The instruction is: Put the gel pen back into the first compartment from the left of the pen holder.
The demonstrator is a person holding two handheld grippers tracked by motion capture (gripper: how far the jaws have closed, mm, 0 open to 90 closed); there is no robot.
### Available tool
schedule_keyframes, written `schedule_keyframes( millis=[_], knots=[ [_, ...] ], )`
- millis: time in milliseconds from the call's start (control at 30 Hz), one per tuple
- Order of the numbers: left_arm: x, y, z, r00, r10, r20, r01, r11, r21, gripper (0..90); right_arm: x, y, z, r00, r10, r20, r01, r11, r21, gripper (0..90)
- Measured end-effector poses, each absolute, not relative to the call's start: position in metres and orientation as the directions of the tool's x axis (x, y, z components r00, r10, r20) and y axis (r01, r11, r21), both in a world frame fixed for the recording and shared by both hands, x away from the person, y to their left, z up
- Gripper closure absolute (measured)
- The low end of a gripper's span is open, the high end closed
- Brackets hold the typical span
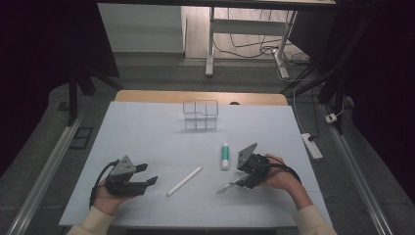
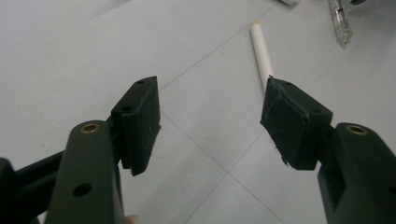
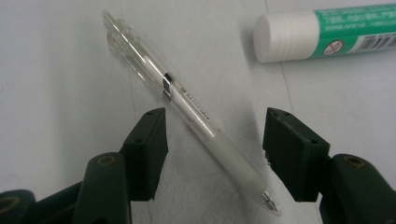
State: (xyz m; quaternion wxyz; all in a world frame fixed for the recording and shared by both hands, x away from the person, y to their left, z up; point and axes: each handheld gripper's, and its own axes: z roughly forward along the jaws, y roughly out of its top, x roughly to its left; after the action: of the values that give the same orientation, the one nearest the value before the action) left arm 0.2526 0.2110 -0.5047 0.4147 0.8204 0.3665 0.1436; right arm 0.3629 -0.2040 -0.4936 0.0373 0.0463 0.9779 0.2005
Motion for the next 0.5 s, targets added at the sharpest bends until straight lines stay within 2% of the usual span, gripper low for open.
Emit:
schedule_keyframes(
  millis=[233,500],
  knots=[
    [0.2533,0.212,-0.5066,0.688,0.722,-0.07,0.487,-0.389,0.782,37.5,0.3624,-0.2018,-0.4987,-0.996,0.076,-0.05,0.053,0.933,0.355,49.5],
    [0.2541,0.2127,-0.5081,0.688,0.722,-0.068,0.49,-0.393,0.778,37.4,0.3594,-0.2032,-0.4984,-0.998,0.015,-0.055,-0.007,0.929,0.371,62.1]
  ],
)
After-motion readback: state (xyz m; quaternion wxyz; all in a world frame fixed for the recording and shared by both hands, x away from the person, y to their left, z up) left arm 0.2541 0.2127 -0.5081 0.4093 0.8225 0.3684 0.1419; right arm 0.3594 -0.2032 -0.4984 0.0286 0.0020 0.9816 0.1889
